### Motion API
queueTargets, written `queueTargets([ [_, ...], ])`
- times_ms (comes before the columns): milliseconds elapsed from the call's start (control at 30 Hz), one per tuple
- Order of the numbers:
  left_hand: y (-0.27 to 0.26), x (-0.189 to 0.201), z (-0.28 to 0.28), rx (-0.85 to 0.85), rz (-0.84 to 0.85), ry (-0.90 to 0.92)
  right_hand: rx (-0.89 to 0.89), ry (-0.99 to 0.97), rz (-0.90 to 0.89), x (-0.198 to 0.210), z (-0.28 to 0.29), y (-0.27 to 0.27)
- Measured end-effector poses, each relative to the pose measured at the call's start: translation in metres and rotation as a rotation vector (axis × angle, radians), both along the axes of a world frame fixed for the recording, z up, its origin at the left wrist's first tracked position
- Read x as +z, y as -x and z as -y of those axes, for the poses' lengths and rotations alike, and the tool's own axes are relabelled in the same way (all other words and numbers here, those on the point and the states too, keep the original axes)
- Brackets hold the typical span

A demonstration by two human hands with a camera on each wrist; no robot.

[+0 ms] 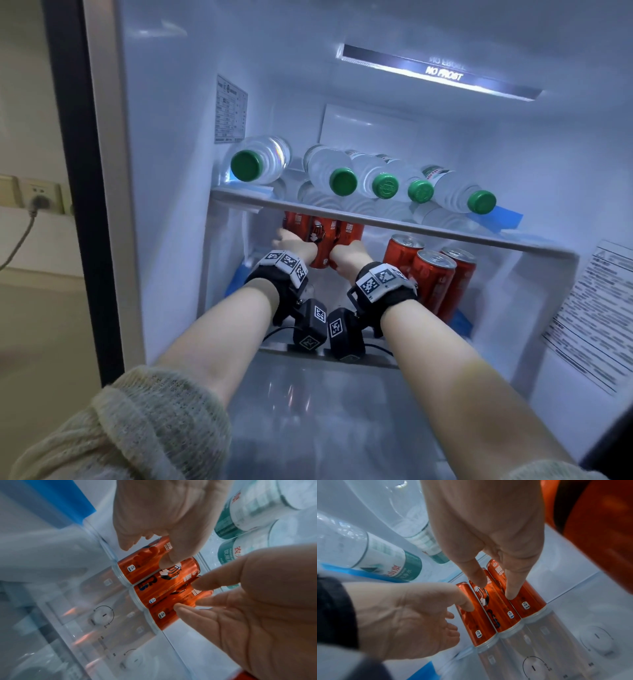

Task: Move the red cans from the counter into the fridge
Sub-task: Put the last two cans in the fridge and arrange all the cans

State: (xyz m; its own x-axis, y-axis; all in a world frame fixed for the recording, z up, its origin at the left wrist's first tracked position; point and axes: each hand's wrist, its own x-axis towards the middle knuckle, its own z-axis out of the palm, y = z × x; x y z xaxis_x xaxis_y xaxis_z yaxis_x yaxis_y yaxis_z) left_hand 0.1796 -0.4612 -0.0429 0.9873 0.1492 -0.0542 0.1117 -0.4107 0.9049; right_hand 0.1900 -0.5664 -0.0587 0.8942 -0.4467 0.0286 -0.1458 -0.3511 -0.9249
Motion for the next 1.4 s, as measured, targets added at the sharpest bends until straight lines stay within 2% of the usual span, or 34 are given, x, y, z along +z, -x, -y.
queueTargets([
  [100,0.01,0.001,-0.002,-0.021,0.013,0.034,0.038,0.068,-0.019,0.007,-0.007,0.025],
  [200,0.022,0.002,-0.004,-0.039,0.013,-0.006,0.095,0.08,-0.035,0.011,-0.007,0.042],
  [300,0.031,0.002,-0.006,-0.075,0.091,-0.003,0.116,0.124,0.001,0.014,-0.007,0.056],
  [433,0.046,0.002,-0.004,-0.107,0.238,-0.124,0.059,0.128,0.152,0.019,-0.007,0.086],
  [533,0.061,0.002,0.003,-0.233,0.299,-0.045,0.018,0.15,0.314,0.019,-0.011,0.115],
  [600,0.07,0.0,0.01,-0.318,0.27,0.064,-0.003,0.2,0.37,0.017,-0.01,0.133],
  [700,0.082,-0.001,0.022,-0.424,0.206,0.129,-0.036,0.219,0.402,0.017,-0.004,0.154],
  [833,0.091,-0.004,0.041,-0.521,0.125,0.12,-0.065,0.306,0.435,0.013,0.013,0.177],
  [1000,0.094,-0.008,0.065,-0.577,0.063,0.112,-0.262,0.415,0.55,0.005,0.035,0.194],
  [1200,0.081,-0.008,0.078,-0.601,0.085,0.147,-0.403,0.351,0.425,0.001,0.061,0.196],
  [1400,0.077,-0.006,0.079,-0.615,0.129,0.152,-0.427,0.345,0.236,-0.011,0.066,0.19],
])
